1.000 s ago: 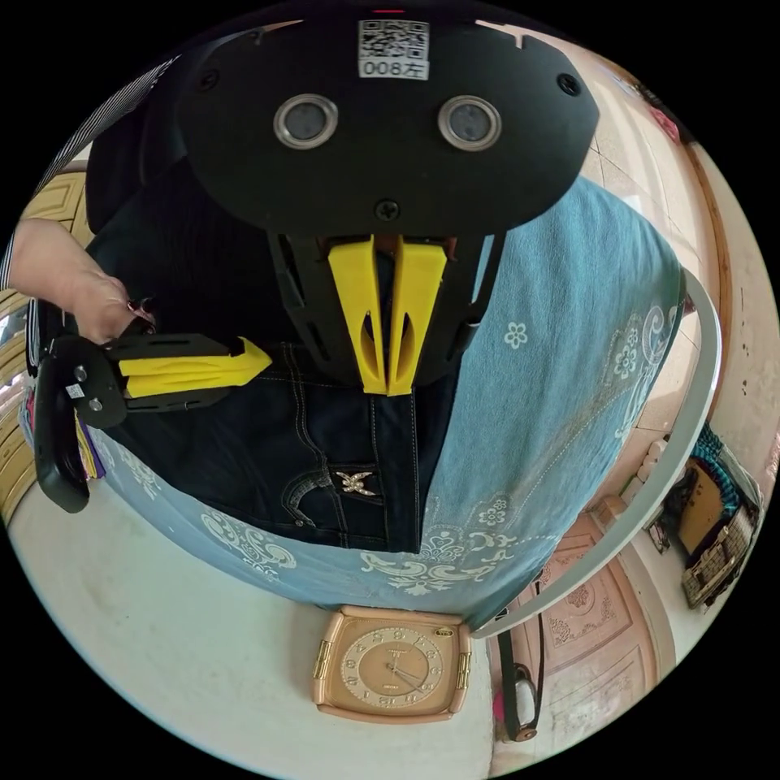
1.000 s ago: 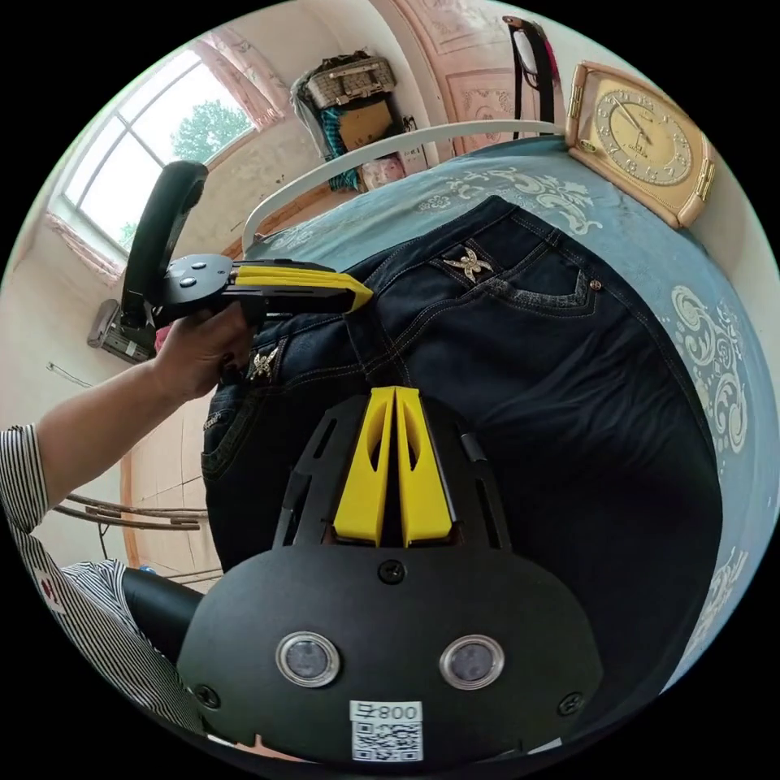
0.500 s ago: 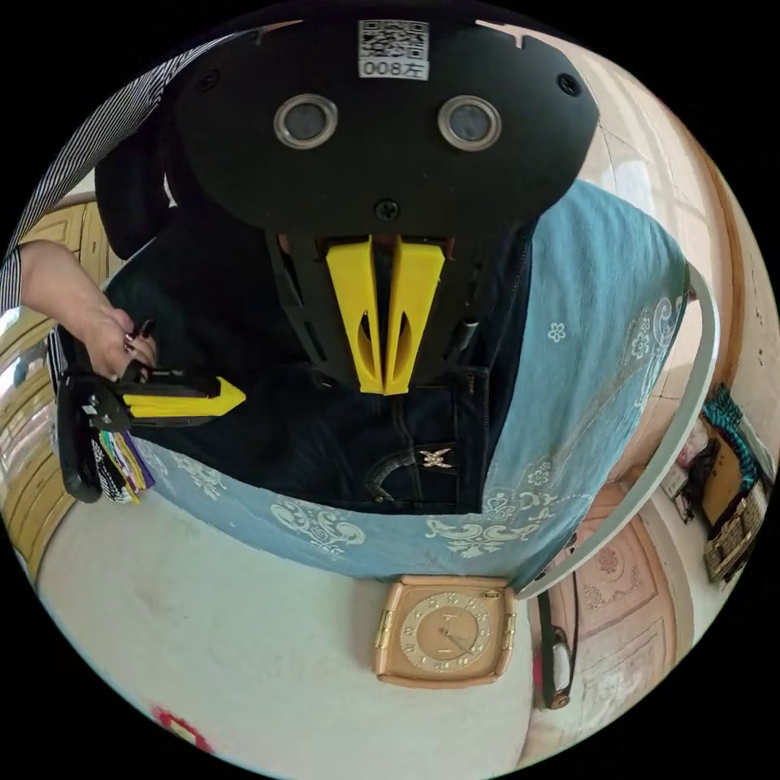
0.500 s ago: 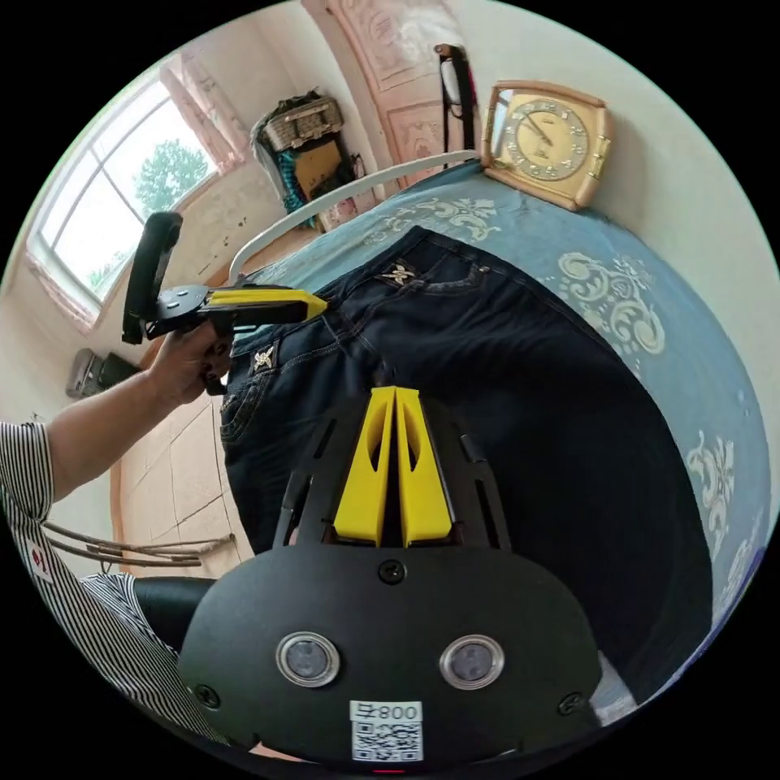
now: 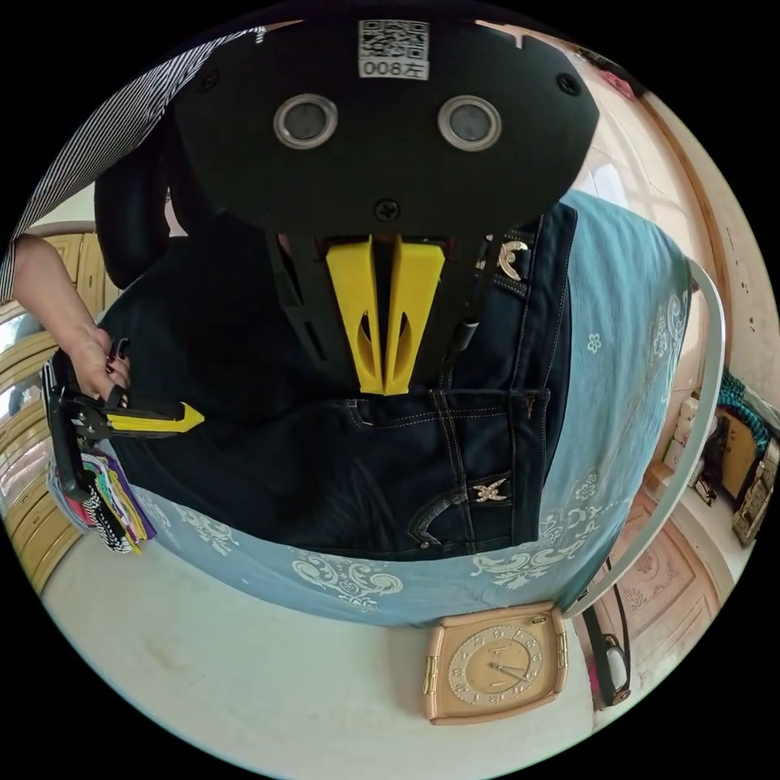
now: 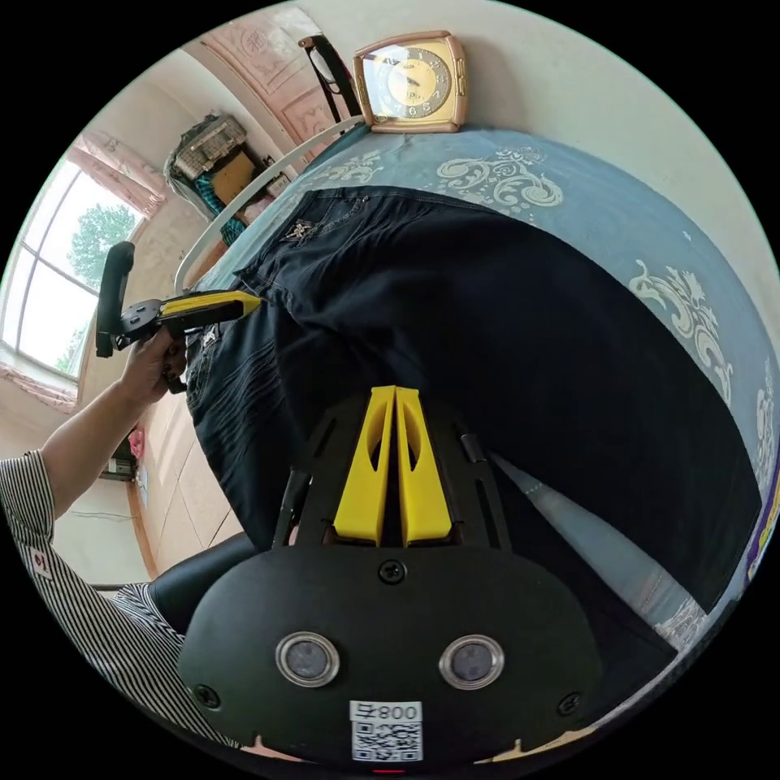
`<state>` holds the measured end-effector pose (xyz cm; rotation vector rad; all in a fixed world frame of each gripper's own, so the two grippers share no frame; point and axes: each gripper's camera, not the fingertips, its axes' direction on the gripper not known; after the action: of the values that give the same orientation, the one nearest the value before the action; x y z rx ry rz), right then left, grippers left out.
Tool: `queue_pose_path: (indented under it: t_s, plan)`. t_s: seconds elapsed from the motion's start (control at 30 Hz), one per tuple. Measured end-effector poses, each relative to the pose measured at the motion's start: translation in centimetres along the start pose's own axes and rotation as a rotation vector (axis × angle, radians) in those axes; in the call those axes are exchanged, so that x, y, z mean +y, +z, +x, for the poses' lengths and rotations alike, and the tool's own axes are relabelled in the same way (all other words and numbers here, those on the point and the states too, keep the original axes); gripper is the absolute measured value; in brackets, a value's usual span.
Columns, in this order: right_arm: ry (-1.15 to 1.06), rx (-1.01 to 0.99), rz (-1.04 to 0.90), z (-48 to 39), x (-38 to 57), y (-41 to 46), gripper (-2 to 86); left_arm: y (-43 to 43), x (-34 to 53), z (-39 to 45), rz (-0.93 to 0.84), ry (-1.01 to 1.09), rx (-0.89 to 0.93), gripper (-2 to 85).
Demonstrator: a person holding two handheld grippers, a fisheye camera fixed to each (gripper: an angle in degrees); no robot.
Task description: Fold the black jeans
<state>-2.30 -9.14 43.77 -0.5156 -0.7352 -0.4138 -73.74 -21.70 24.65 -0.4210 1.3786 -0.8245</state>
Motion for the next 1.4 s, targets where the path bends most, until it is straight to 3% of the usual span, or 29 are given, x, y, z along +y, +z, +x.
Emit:
queue_pose_path:
  t_s: [0.13,0.27,0.5,0.63,0.87,1.13,1.23,1.4]
  plan:
    - [0.066,0.011,0.028,2.3,6.8,-4.6,0.9,-2.2,3.4,-2.2,-0.007,-0.082,0.011,3.4]
    - [0.118,-0.027,-0.004,2.8,12.3,-7.3,2.9,-3.5,8.7,-8.0,-0.005,-0.419,0.055,8.5]
    - [-0.230,-0.091,-0.154,-4.8,13.2,-6.0,6.6,-3.5,11.0,-14.8,0.101,-0.769,0.287,9.7]
    - [-0.346,-0.040,-0.184,-7.4,12.7,-5.2,6.9,-4.6,11.6,-16.0,0.140,-0.833,0.184,9.8]
    - [-0.488,0.153,-0.247,-9.7,13.1,-3.4,5.7,-0.7,9.3,-18.4,0.024,-0.834,0.276,6.4]
    - [-0.450,0.039,-0.224,-9.1,12.5,-6.6,2.4,-1.0,6.6,-18.5,0.109,-0.712,0.262,3.7]
    - [-0.466,0.025,-0.259,-8.9,12.5,-6.5,1.9,1.5,6.3,-18.4,0.034,-0.738,0.205,3.8]
    - [-0.352,-0.089,-0.185,-6.9,12.1,-9.4,0.9,2.7,6.8,-18.1,0.103,-0.782,0.103,5.3]
